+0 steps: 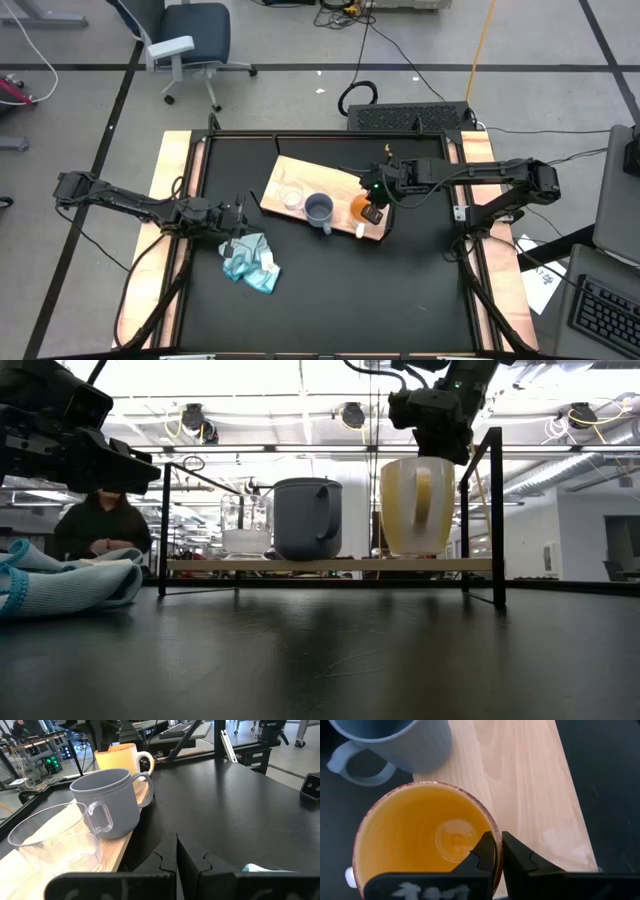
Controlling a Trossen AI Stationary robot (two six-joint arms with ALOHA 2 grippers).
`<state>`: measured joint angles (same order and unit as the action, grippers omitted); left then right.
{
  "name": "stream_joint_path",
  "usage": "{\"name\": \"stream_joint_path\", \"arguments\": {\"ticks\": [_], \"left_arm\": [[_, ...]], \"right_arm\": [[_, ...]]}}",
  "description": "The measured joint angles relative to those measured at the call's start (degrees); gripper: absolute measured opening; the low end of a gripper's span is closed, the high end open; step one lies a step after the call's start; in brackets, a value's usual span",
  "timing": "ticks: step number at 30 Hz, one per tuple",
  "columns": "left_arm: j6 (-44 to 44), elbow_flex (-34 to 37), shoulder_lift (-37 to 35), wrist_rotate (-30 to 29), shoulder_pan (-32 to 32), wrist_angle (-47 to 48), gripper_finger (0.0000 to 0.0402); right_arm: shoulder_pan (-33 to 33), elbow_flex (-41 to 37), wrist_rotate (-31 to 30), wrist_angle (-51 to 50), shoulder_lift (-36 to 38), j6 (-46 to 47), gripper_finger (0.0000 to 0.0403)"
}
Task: Stack small to large cups/mugs on shelf
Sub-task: Put the yellow mug on the shelf
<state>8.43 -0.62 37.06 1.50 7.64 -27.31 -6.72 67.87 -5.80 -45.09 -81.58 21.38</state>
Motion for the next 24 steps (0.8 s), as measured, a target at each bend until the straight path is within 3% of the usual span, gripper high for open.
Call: {"name": "stream_joint_path", "arguments": {"ticks": [15, 24], "left_arm": [[0.1, 0.0, 0.0, 0.0, 0.0, 0.2, 0.0005], [0.1, 0.0, 0.0, 0.0, 0.0, 0.2, 0.0005]], "right_arm": [[0.0, -0.8, -0.1, 0.8, -0.7, 0.4, 0.0007], [0.0, -0.8, -0.1, 1.3, -0.8, 0.0, 0.005]]}}
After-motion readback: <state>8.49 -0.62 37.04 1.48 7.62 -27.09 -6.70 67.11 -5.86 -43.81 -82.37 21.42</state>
